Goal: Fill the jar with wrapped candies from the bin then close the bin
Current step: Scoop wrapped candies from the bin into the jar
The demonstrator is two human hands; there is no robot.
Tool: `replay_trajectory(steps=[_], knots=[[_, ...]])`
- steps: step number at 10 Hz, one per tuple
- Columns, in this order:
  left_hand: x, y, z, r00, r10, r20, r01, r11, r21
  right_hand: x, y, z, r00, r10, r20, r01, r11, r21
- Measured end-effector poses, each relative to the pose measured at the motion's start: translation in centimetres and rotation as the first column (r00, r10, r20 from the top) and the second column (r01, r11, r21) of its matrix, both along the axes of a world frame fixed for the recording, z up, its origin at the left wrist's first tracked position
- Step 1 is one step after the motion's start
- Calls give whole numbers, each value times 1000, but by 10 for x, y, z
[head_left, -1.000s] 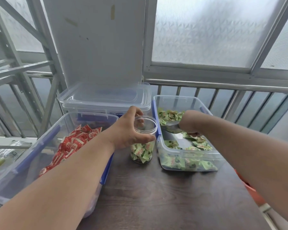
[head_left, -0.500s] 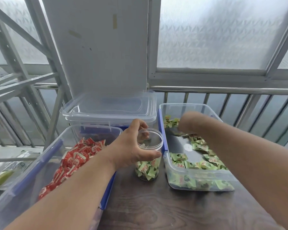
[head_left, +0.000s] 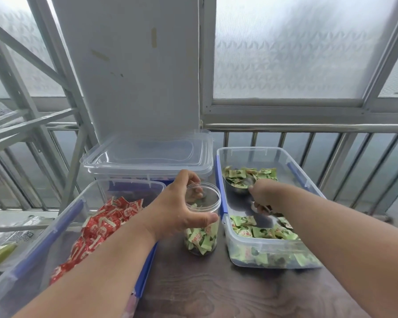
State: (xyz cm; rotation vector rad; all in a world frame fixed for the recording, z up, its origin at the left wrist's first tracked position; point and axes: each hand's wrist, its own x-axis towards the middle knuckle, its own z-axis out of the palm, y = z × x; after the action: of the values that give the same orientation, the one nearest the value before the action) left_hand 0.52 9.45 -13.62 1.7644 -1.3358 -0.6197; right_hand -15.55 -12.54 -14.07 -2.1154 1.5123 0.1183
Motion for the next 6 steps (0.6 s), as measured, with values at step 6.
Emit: replay_trajectory(steps=[6], knots=[[-3, 6, 2, 999, -29, 37, 29, 1000, 8, -106, 24, 94, 955, 229, 188, -230, 973, -15]])
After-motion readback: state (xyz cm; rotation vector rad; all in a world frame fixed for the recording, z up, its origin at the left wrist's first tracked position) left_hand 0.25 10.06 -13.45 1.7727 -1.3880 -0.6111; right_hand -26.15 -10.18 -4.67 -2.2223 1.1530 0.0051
